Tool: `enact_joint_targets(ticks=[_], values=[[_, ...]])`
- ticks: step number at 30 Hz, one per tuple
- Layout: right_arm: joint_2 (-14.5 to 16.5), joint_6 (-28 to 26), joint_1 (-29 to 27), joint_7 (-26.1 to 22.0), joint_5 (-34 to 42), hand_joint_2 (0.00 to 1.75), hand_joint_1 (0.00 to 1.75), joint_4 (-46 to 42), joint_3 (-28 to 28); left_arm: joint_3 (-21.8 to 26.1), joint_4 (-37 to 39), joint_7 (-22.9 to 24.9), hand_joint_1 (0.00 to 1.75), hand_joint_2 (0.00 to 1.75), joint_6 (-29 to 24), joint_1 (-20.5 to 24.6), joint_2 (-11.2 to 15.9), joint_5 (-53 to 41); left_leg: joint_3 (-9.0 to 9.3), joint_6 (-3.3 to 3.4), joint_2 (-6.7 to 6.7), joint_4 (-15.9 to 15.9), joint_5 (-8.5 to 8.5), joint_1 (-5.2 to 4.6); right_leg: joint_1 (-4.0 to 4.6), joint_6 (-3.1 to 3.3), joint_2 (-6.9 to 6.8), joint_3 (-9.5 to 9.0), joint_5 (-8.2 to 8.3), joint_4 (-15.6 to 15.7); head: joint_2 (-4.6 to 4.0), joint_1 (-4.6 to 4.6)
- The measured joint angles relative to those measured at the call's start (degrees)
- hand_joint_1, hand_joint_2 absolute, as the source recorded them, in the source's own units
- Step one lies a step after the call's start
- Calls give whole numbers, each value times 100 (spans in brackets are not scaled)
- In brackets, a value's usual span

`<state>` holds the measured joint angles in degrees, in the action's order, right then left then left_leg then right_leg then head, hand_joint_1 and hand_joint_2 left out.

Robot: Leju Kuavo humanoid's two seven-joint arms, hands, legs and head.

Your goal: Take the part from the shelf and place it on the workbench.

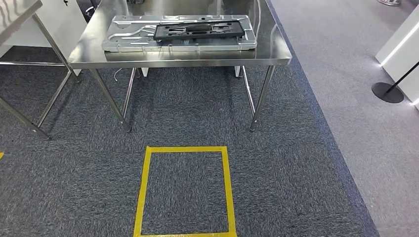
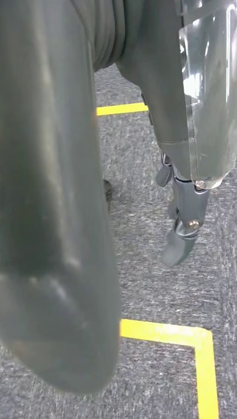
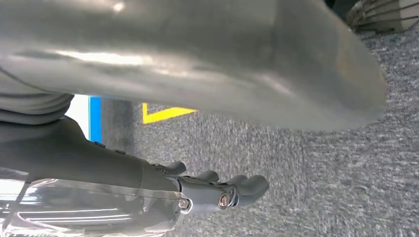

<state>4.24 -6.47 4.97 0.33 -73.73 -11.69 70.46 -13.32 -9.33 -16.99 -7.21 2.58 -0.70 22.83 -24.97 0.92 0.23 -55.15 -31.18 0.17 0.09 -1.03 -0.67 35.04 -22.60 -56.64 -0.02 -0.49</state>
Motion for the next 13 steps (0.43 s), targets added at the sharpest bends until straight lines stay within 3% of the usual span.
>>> enact_joint_targets(ticks=[2,3,6,7,8,10,11,12,13], values=[[1,25,-14,-43,52,0,0,0,26,-10,0,28,0,0,-12,-6,3,8,-50,95,20,13,77,-4,-32,-65,9,66,-85,-118,0,1],[3,57,-23,-62,93,44,0,2,45,-15,0,45,0,0,-26,-9,6,14,-86,136,30,19,120,-2,-43,-91,13,154,-252,-330,0,0],[11,146,-31,-73,191,175,0,8,121,-23,0,68,0,0,-59,-13,16,25,-213,191,43,7,215,-35,-64,-135,20,541,-913,-1412,-1,0],[11,156,-31,-74,203,175,0,9,142,-25,0,69,0,0,-60,-14,18,25,-249,193,44,-2,238,-48,-67,-135,22,576,-989,-1610,-1,-1],[11,158,-32,-77,207,175,0,9,155,-26,0,73,0,0,-61,-15,19,27,-279,194,43,-15,254,-54,-70,-134,25,506,-955,-1596,-1,-1],[11,147,-30,-64,201,175,0,9,165,-26,0,115,0,0,-66,-14,20,36,-304,191,38,-54,263,-54,-95,-170,31,58,-634,-924,-1,-1],[14,132,-27,-39,190,131,0,10,165,-26,0,157,0,44,-75,-10,26,44,-319,187,35,-80,260,-64,-105,-207,40,-188,-517,-515,-1,-1],[18,111,-24,-14,180,87,0,12,165,-26,0,206,0,87,-86,-5,32,55,-338,176,31,-114,252,-77,-113,-204,47,-359,-439,-191,-1,-1],[20,98,-22,4,172,58,0,13,164,-26,0,233,0,116,-92,-1,36,60,-351,170,29,-131,248,-85,-117,-210,53,-443,-420,-33,-1,0]])
